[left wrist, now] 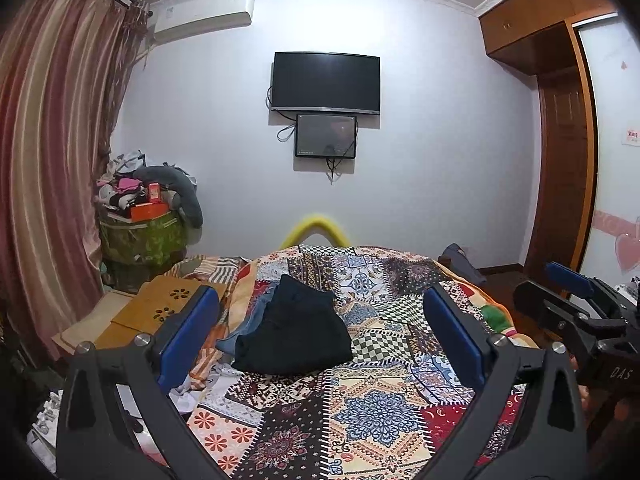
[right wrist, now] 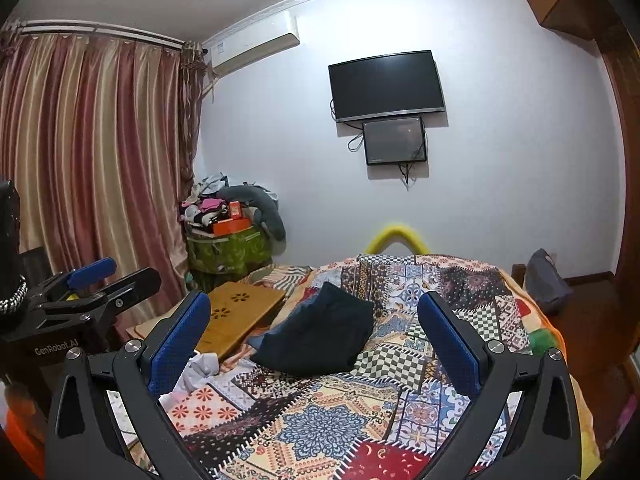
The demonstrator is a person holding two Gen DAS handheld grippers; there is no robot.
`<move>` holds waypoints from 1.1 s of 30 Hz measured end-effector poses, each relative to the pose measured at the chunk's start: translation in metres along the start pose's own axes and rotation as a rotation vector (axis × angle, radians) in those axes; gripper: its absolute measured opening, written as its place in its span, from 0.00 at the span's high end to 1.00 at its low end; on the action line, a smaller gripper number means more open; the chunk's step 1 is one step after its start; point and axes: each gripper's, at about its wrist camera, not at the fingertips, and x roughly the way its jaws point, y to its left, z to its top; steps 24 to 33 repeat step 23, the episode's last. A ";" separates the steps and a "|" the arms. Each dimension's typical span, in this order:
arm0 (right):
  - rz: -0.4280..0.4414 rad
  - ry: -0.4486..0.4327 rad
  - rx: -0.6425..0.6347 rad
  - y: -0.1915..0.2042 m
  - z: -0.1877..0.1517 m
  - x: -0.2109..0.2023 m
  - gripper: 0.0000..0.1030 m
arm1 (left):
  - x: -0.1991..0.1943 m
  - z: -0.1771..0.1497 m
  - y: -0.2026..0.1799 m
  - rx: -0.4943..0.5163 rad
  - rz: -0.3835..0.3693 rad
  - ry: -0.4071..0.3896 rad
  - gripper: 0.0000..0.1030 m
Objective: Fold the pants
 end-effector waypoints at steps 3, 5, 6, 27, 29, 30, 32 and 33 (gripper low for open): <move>-0.001 -0.001 0.006 -0.001 0.001 -0.001 0.00 | 0.001 0.000 0.001 -0.004 -0.010 0.005 0.00; -0.002 -0.001 0.006 -0.001 0.001 -0.001 0.00 | 0.002 -0.001 0.003 -0.007 -0.011 0.009 0.00; -0.003 -0.001 0.005 -0.001 0.001 -0.001 0.00 | 0.002 -0.001 0.003 -0.007 -0.013 0.011 0.00; -0.005 -0.002 0.014 -0.001 0.001 0.000 0.00 | 0.007 -0.006 0.007 -0.003 -0.020 0.036 0.00; -0.005 -0.002 0.014 -0.001 0.001 0.000 0.00 | 0.007 -0.006 0.007 -0.003 -0.020 0.036 0.00; -0.005 -0.002 0.014 -0.001 0.001 0.000 0.00 | 0.007 -0.006 0.007 -0.003 -0.020 0.036 0.00; -0.005 -0.002 0.014 -0.001 0.001 0.000 0.00 | 0.007 -0.006 0.007 -0.003 -0.020 0.036 0.00; -0.005 -0.002 0.014 -0.001 0.001 0.000 0.00 | 0.007 -0.006 0.007 -0.003 -0.020 0.036 0.00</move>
